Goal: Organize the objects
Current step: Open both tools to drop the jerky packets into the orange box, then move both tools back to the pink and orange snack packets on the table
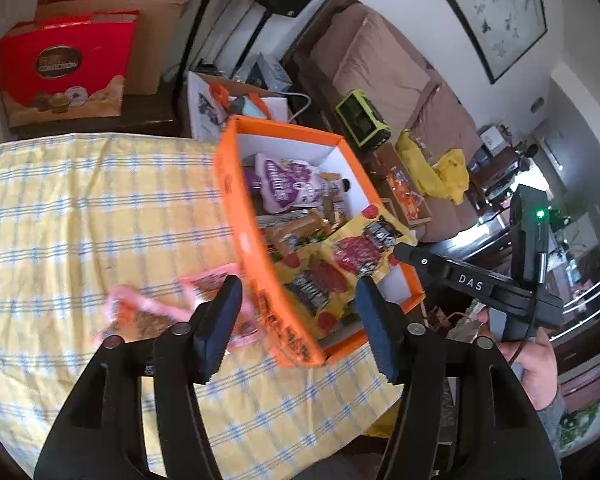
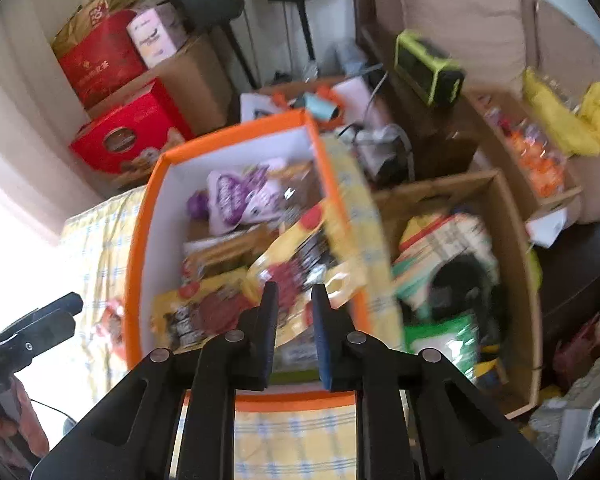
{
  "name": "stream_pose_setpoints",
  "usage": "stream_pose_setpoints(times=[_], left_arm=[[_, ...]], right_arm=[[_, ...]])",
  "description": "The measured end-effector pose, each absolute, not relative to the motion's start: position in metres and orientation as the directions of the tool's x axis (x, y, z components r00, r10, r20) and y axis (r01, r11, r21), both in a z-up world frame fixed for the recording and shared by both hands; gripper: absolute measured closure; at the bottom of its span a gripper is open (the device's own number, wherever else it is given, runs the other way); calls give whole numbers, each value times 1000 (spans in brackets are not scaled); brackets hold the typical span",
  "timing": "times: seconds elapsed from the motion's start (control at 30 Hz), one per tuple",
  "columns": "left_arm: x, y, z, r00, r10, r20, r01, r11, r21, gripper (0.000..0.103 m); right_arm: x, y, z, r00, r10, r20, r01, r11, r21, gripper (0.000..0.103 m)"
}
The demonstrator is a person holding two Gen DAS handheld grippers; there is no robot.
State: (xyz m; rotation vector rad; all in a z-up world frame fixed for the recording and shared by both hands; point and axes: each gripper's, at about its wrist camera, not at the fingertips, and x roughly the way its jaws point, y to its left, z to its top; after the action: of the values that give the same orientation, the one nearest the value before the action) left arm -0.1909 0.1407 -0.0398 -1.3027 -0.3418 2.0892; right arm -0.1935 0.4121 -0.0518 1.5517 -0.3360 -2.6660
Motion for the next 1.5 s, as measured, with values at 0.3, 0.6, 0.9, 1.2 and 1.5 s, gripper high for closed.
stream_pose_setpoints(times=[0.3, 0.6, 0.9, 1.2, 1.5], left_arm=[[-184, 78, -45, -351, 560, -750, -315, -825, -468, 4], [-186, 42, -82, -334, 491, -805, -242, -869, -431, 1], [-202, 36, -129, -234, 560, -795, -166, -829, -534, 9], [-208, 47, -138, -185, 588, -788, -161, -809, -566, 47], [-219, 47, -144, -216, 600, -770, -109, -799, -592, 93]], right_arm=[[-178, 374, -34, -542, -208, -814, 20, -972, 235, 76], [-166, 313, -19, -564, -274, -779, 139, -961, 237, 41], [-163, 288, -25, -544, -338, -768, 181, -941, 286, 40], [-167, 288, -37, -522, -345, -780, 174, -938, 299, 40], [-168, 291, -43, -512, -349, -785, 163, -937, 310, 41]])
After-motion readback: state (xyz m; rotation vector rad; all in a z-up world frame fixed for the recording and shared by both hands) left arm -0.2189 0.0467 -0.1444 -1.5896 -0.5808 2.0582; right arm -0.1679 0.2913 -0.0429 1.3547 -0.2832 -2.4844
